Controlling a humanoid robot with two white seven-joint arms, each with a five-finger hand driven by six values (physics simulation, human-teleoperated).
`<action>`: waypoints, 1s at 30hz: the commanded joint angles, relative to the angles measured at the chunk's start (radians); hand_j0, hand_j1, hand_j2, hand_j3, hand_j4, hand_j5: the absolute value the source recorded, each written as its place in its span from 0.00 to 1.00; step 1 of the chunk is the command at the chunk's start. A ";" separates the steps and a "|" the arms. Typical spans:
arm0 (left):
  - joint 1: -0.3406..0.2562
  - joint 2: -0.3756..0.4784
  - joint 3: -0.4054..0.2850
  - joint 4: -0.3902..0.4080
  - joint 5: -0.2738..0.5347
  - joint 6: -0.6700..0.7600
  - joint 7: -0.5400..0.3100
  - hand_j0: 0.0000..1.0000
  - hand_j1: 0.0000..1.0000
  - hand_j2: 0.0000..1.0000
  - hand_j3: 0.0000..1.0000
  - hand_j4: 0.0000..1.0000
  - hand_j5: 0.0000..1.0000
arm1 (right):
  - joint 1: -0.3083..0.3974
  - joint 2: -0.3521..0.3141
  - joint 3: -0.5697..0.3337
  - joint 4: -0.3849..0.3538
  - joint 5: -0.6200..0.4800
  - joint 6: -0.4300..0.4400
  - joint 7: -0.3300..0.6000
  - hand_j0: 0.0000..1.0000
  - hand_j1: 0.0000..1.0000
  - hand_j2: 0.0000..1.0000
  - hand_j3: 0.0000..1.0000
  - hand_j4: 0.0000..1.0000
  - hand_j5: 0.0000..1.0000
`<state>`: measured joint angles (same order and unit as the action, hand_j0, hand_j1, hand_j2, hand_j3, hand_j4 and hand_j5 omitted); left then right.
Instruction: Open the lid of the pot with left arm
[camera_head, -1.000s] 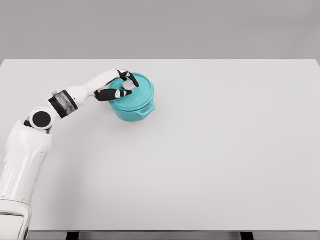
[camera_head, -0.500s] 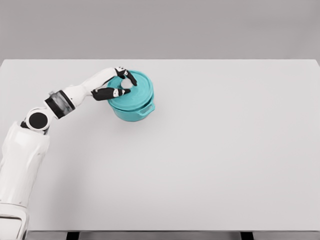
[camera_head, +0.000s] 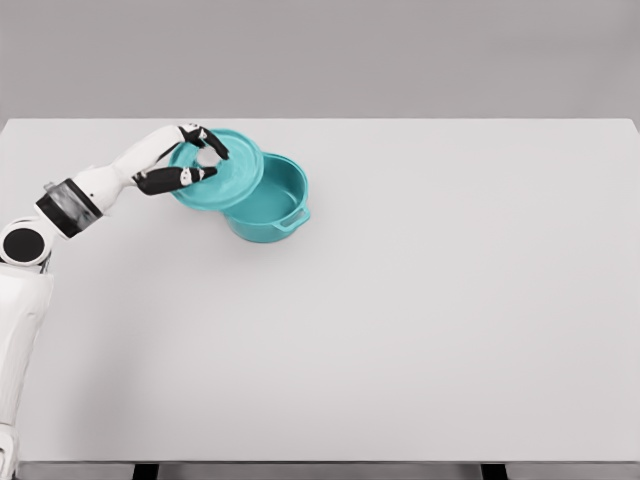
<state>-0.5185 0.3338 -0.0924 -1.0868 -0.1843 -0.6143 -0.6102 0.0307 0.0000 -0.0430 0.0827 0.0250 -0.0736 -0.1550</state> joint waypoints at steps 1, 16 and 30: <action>0.002 0.022 0.017 0.001 0.022 0.003 -0.001 0.46 0.46 0.46 0.46 0.46 0.46 | 0.000 0.000 0.000 0.000 0.000 0.000 0.000 1.00 1.00 1.00 1.00 1.00 1.00; 0.058 0.073 0.146 0.034 0.028 0.003 -0.001 0.46 0.46 0.46 0.46 0.46 0.46 | 0.000 0.000 0.000 0.000 0.000 0.000 0.000 1.00 1.00 1.00 1.00 1.00 1.00; 0.092 0.076 0.175 0.179 0.025 0.003 -0.001 0.50 0.50 0.50 0.50 0.50 0.50 | 0.000 0.000 0.000 0.000 0.000 0.000 0.000 1.00 1.00 1.00 1.00 1.00 1.00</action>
<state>-0.4264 0.4084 0.0814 -0.9311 -0.1695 -0.6135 -0.6110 0.0307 0.0000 -0.0430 0.0827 0.0250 -0.0735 -0.1550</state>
